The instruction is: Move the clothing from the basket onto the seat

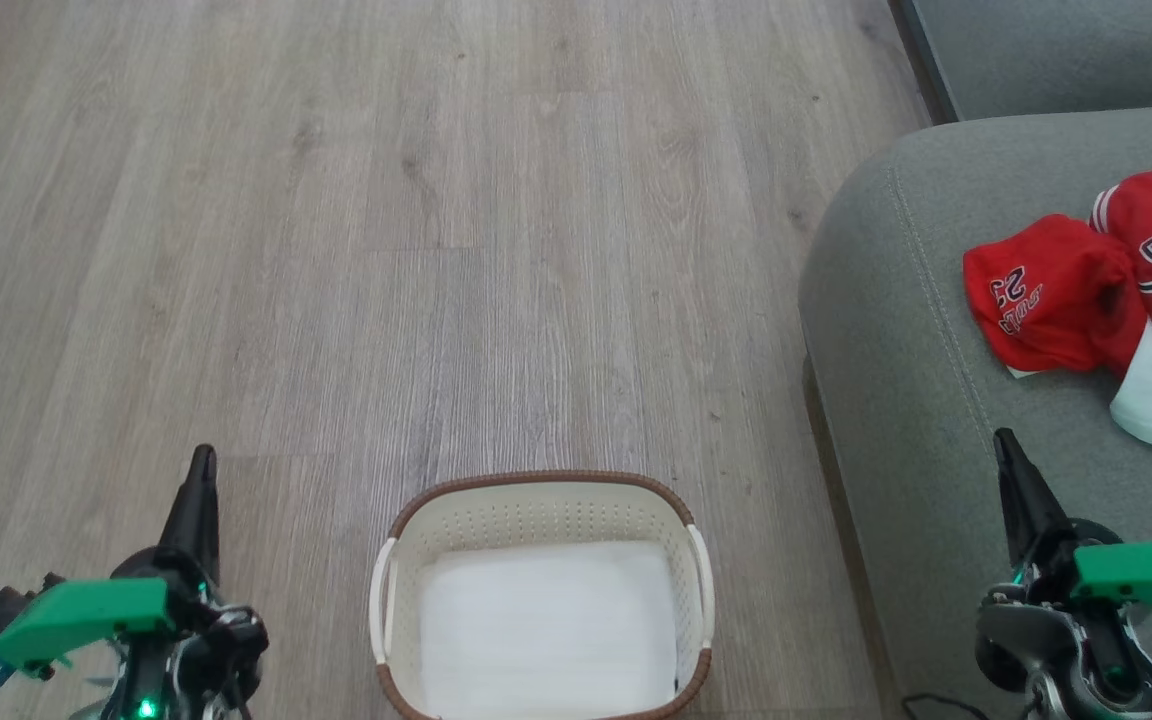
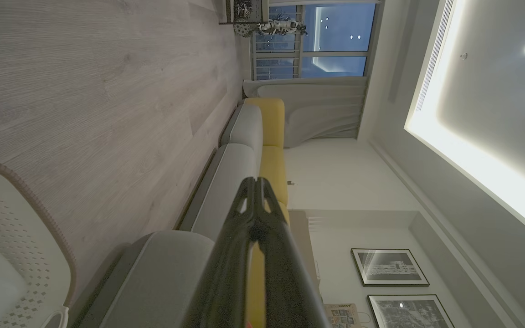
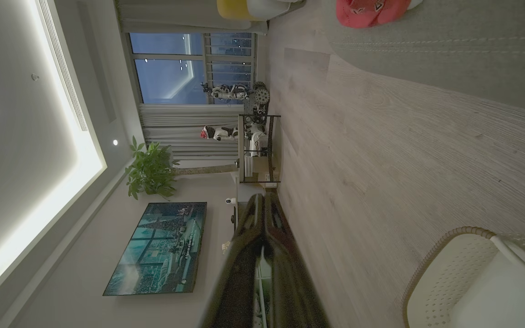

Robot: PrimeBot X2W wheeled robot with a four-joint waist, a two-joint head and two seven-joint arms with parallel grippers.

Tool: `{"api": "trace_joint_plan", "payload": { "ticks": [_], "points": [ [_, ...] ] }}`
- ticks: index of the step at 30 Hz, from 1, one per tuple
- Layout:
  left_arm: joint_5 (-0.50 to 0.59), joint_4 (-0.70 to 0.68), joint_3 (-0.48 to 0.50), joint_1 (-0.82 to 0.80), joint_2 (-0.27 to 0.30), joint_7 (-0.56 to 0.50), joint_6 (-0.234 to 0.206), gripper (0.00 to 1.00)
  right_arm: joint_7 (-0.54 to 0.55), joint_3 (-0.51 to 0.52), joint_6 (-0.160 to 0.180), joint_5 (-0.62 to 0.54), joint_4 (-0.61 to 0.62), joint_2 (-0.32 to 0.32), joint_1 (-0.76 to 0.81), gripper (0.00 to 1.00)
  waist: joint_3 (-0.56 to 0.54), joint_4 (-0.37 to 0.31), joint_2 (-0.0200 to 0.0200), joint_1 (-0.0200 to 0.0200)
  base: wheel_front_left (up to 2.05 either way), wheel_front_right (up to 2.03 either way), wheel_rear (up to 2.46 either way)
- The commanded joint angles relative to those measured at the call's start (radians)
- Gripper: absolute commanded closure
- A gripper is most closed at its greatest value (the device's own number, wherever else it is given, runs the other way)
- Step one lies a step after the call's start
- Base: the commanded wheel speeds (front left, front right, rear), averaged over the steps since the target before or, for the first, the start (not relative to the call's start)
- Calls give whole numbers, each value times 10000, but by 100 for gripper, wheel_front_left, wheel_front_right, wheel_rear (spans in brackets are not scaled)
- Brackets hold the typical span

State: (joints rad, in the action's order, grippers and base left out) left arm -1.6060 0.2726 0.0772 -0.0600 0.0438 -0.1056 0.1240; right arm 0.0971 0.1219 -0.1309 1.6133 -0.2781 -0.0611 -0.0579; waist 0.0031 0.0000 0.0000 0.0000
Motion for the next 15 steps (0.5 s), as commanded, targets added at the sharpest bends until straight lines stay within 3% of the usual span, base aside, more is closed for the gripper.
{"api": "trace_joint_plan", "payload": {
  "ticks": [1,15],
  "points": [
    [-24,-271,369,-483,64,-79,67,100,84,-176,2,32,338,35,-492,100,0,0,0,0,0,0,0],
    [-25,-271,368,-482,64,-78,67,100,100,-156,2,15,337,49,-494,100,0,0,0,0,0,0,0]
  ]
}}
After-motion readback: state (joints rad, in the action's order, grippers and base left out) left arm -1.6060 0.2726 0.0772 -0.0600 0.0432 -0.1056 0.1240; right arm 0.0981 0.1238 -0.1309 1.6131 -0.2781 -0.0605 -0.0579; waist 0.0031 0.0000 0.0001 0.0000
